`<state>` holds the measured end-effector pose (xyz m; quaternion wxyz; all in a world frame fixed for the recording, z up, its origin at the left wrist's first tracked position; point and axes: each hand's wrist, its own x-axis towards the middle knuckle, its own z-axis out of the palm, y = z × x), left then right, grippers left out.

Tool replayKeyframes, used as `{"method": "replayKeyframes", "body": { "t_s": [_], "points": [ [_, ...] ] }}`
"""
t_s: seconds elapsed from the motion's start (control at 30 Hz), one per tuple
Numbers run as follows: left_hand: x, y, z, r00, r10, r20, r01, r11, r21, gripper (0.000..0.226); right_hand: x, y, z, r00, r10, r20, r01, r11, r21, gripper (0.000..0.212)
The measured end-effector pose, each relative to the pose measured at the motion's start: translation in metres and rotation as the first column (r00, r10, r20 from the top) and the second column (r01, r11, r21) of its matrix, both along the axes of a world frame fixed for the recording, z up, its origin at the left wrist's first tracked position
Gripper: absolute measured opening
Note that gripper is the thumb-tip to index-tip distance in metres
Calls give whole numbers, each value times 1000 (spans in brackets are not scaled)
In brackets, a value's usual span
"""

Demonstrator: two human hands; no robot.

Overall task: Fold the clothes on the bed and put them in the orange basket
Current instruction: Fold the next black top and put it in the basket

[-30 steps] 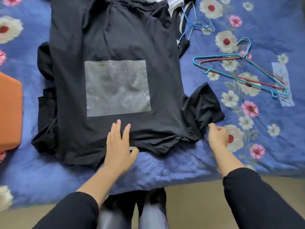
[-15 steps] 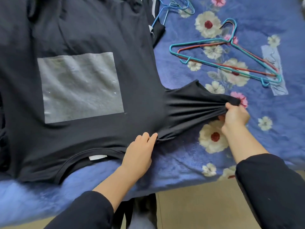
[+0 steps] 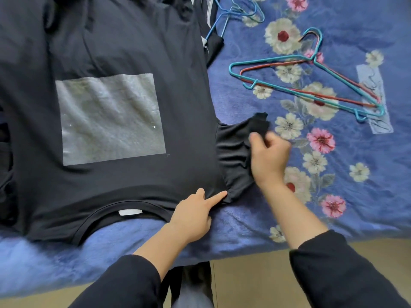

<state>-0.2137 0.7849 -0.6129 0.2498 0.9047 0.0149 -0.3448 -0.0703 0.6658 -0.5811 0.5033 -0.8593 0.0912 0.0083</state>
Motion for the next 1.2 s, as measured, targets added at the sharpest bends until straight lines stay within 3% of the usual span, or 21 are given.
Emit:
{"method": "replayKeyframes", "body": {
  "t_s": [0.03, 0.1, 0.13, 0.2, 0.27, 0.3, 0.37, 0.47, 0.53, 0.67, 0.8, 0.9, 1.0, 1.1, 1.2],
  "points": [
    [-1, 2, 0, 1000, -5, -4, 5, 1000, -18, 75, -8, 16, 5, 987, 155, -43, -152, 986, 75, 45],
    [-4, 10, -1, 1000, 2, -6, -2, 997, -75, 75, -25, 42, 13, 851, 485, -202, -426, 862, 276, 32],
    [-7, 13, -1, 1000, 12, -11, -13, 994, -108, 74, -30, 49, 14, 760, 587, -279, -494, 800, 340, 20],
    [-14, 19, -2, 998, 41, -37, -47, 983, -177, 72, -33, 53, 10, 700, 616, -361, -523, 787, 329, 31],
    [-22, 25, -5, 997, 61, -55, -72, 970, -232, 71, -30, 51, -2, 761, 512, -398, -527, 846, 80, 45],
    [-24, 26, -5, 996, 75, -57, -88, 961, -261, 70, -29, 50, -8, 769, 487, -414, -567, 819, -88, 51],
    [-29, 31, -5, 988, 142, -65, -156, 933, -325, 64, -30, 53, -16, 693, 517, -502, -696, 660, -281, 61],
    [-33, 45, 2, 931, 363, -29, -345, 854, -390, 53, -36, 63, -21, 535, 535, -654, -843, 392, -368, 67],
    [-39, 64, 7, 822, 567, 56, -506, 772, -385, 45, -41, 73, -21, 531, 529, -662, -847, 330, -416, 68],
    [-65, 142, 16, 416, 872, 257, -789, 487, -375, 36, -62, 120, -21, 574, 606, -551, -811, 326, -486, 72],
    [-106, 236, 22, 140, 867, 477, -916, 296, -269, 38, -94, 189, -23, 534, 734, -420, -793, 261, -551, 69],
    [-134, 291, 24, 0, 869, 495, -970, 121, -212, 36, -120, 240, -20, 512, 758, -403, -784, 222, -579, 72],
    [-141, 326, 22, 17, 906, 423, -963, 129, -237, 29, -140, 271, -28, 417, 692, -590, -868, 109, -485, 79],
    [-127, 344, 19, 138, 903, 406, -943, 244, -224, 29, -148, 283, -35, 384, 630, -675, -885, 43, -463, 81],
    [-111, 354, 9, 307, 886, 348, -929, 358, -92, 47, -148, 285, -38, 377, 593, -711, -881, -7, -474, 80]
  ]
}}
